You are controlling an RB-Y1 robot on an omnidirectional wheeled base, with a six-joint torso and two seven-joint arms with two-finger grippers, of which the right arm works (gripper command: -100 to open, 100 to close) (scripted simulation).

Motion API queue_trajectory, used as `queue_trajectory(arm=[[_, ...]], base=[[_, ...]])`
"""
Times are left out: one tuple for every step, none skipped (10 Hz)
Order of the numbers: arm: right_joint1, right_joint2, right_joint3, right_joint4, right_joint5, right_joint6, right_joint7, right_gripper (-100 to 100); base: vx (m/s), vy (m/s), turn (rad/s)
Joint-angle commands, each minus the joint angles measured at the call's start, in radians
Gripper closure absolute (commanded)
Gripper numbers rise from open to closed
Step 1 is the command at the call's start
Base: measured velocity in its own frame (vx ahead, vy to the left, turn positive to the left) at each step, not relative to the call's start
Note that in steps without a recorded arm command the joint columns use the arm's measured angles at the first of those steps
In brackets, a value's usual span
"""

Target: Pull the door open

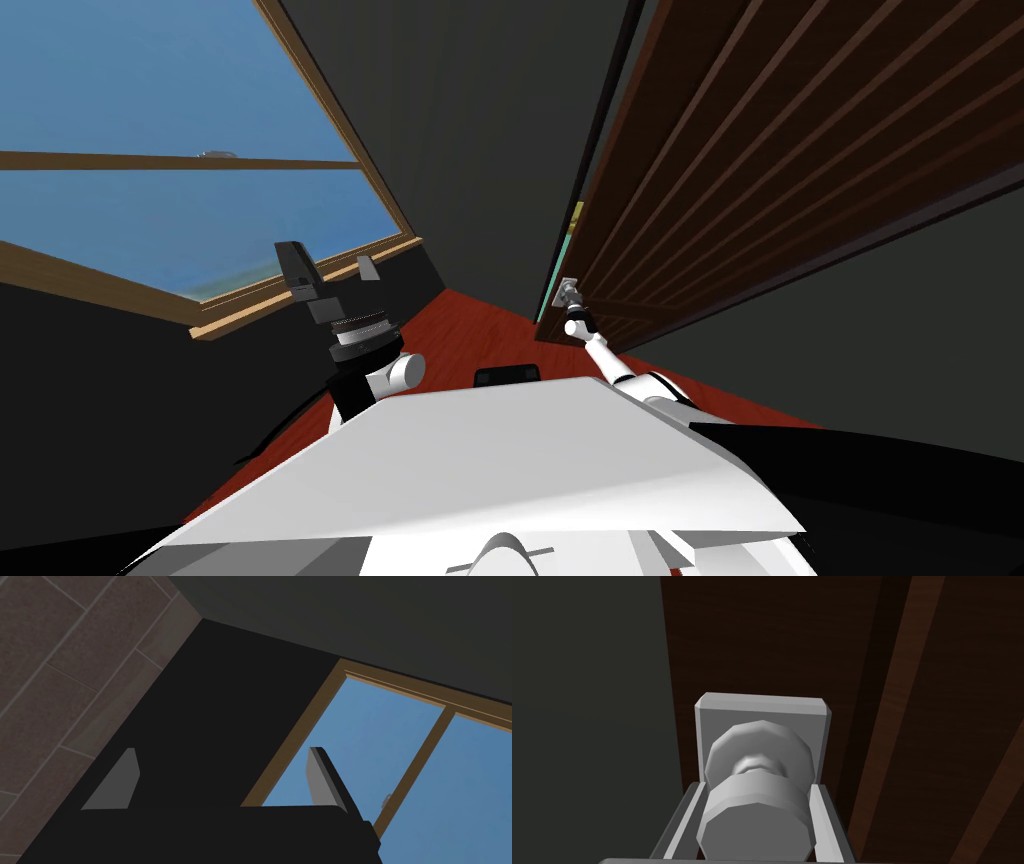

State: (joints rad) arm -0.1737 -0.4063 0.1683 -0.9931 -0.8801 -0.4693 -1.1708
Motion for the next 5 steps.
queue_trajectory(arm=[[0.005,-0.009,0.024,-0.007,0.0,0.001,-0.021,100],[0.007,-0.017,0.034,-0.013,0.0,0.001,-0.032,100],[0.01,-0.025,0.046,-0.019,-0.001,0.001,-0.043,100],[0.014,-0.037,0.063,-0.028,-0.002,0.001,-0.061,100],[0.016,-0.046,0.075,-0.034,-0.002,0.001,-0.072,100]], base=[[-0.22,-0.055,0.136],[-0.232,-0.104,0.128],[-0.251,-0.111,0.131],[-0.267,-0.095,0.162],[-0.256,-0.095,0.125]])
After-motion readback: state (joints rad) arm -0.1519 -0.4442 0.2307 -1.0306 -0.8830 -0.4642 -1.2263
